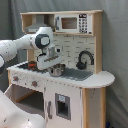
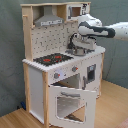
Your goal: Play with the kitchen
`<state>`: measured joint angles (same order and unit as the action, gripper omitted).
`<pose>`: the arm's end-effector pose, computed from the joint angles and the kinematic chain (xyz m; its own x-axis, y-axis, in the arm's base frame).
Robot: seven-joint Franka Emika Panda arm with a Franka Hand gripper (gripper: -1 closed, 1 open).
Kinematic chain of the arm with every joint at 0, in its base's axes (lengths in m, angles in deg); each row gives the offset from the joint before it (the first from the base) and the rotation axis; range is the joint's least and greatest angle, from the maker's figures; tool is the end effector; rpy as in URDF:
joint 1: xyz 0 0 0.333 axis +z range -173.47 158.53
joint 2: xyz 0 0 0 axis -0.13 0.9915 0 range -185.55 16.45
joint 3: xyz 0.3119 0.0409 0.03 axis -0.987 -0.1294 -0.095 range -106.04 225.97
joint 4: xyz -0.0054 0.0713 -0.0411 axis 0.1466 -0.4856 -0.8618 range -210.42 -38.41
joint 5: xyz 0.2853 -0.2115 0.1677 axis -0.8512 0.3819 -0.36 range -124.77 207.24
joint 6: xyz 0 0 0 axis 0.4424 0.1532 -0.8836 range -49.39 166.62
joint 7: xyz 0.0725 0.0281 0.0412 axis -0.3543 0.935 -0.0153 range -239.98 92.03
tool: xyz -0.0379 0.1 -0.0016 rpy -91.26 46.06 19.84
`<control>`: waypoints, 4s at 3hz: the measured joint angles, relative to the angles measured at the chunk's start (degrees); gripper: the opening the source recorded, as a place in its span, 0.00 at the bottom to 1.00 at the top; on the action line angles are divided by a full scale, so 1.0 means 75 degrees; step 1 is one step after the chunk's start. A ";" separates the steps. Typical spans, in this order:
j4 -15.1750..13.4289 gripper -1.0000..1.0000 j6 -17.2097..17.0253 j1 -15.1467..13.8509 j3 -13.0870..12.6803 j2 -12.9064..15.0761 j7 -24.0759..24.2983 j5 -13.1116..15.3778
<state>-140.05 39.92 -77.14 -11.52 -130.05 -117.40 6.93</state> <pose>0.4730 0.2312 0.5393 0.7710 0.6291 -0.0989 0.6368 -0.7640 0.1043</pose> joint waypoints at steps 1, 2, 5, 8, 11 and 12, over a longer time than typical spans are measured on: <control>-0.0424 0.00 0.0461 0.0167 0.0331 -0.0001 -0.0317 0.0035; -0.0497 0.00 0.1016 -0.0197 0.0423 0.0016 -0.0757 0.0036; -0.0586 0.00 0.1949 -0.1580 -0.1132 0.0036 -0.1087 -0.0091; -0.0148 1.00 0.2482 -0.2126 -0.1529 0.0080 -0.1089 -0.0117; 0.0032 1.00 0.1563 -0.0652 0.0177 0.0056 -0.1086 -0.0051; 0.0065 1.00 0.1490 -0.0025 0.0645 -0.0031 -0.1036 -0.0019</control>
<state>-139.56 51.09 -77.33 -6.69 -130.28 -125.17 6.78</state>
